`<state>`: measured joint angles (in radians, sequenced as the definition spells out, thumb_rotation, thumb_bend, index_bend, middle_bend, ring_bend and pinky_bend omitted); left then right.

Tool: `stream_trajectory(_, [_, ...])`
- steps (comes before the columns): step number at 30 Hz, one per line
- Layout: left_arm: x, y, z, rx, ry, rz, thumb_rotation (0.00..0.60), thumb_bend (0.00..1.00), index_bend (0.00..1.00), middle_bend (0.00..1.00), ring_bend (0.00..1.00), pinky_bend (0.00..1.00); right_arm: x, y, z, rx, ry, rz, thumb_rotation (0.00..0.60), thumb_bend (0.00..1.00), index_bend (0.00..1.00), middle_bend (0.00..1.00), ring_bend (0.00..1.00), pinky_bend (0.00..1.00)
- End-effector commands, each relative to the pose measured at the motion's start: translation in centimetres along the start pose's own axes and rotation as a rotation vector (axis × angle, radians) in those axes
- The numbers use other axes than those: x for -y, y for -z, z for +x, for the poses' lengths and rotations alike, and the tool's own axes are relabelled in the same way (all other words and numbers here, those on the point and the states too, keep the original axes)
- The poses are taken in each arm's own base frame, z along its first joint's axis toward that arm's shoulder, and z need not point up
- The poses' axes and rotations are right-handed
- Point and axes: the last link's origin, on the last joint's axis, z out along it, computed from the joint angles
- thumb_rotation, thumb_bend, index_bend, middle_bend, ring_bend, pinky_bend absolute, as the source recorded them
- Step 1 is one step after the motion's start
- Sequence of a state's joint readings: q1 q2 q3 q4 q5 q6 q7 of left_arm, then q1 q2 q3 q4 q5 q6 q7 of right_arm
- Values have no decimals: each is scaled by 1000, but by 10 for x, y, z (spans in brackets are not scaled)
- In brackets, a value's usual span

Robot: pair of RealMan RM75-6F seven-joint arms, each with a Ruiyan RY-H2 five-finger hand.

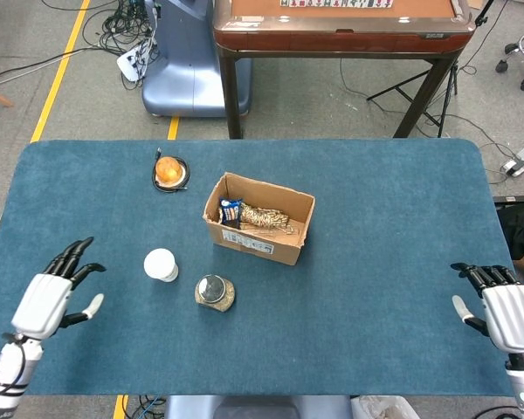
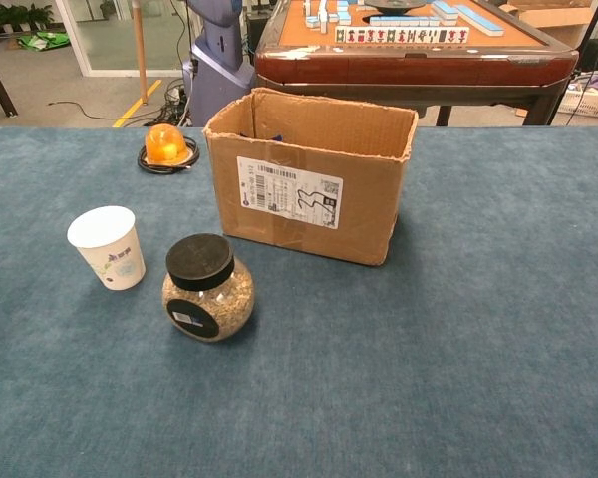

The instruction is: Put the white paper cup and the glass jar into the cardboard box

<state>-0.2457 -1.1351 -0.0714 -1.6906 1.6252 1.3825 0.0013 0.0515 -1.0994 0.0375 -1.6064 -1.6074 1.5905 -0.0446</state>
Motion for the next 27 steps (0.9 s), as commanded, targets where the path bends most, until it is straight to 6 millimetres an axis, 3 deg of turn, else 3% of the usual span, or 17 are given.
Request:
stream_trajectory(1, [-11, -15, -6, 23, -11, -33, 600, 324, 329, 0, 0, 138, -2, 4, 3, -14, -3, -12, 600, 332, 309, 418, 371, 342])
stream_trajectory(15, [-38, -57, -25, 124, -71, -86, 600, 325, 353, 0, 0, 138, -11, 14, 10, -45, -33, -33, 600, 332, 309, 418, 371, 342])
stream_trajectory(23, [-43, -66, -37, 175, -136, -87, 600, 324, 362, 0, 0, 138, -12, 17, 12, -49, -41, -27, 600, 331, 309, 418, 371, 342])
stream_trajectory(27, [-43, -69, -42, 197, -167, -80, 600, 272, 360, 0, 0, 138, -13, 17, 13, -53, -46, -28, 600, 332, 309, 418, 371, 342])
